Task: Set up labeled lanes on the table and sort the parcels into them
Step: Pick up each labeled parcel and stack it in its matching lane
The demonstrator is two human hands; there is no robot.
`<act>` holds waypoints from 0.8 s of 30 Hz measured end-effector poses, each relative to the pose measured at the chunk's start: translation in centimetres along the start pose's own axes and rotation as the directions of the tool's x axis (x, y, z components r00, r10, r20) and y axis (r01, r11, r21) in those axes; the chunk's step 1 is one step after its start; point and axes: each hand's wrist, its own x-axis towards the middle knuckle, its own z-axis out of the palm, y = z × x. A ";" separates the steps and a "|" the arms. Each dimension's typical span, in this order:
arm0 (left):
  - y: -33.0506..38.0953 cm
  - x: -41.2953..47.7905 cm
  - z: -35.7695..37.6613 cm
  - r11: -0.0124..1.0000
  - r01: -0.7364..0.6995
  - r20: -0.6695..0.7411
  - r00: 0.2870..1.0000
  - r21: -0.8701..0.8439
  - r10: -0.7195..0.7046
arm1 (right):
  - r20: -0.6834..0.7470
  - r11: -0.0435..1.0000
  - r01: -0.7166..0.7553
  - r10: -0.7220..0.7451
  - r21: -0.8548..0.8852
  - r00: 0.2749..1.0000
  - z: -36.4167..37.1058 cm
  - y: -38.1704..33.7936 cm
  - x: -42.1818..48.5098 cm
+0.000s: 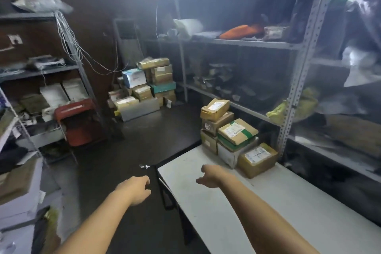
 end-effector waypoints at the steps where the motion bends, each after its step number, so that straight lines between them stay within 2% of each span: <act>1: 0.4 1.5 -1.3 1.000 -0.007 0.009 1.000 0.010 0.007 | -0.006 1.000 -0.003 0.003 -0.005 1.000 -1.2 0.4 1.3; 7: 2.7 11.6 -6.7 0.998 -0.055 -0.023 0.998 0.009 0.055 | -0.043 0.997 -0.070 0.071 0.014 0.997 -6.1 3.0 8.1; 11: 5.4 20.7 -9.6 0.986 -0.166 -0.043 0.985 0.008 0.166 | -0.111 0.990 -0.118 0.125 0.072 0.986 -8.6 4.3 13.3; 15: 8.7 30.7 -11.9 0.955 -0.298 -0.064 0.953 0.001 0.298 | -0.166 0.967 -0.219 0.239 0.131 0.957 -11.2 5.1 19.2; 20: 12.8 41.4 -14.9 0.899 -0.432 -0.085 0.901 -0.074 0.426 | -0.228 0.894 -0.322 0.400 0.312 0.888 -14.5 5.9 26.1; 24: 15.6 48.3 -17.5 0.858 -0.479 -0.117 0.878 -0.185 0.464 | -0.283 0.776 -0.361 0.553 0.517 0.784 -17.3 6.7 31.3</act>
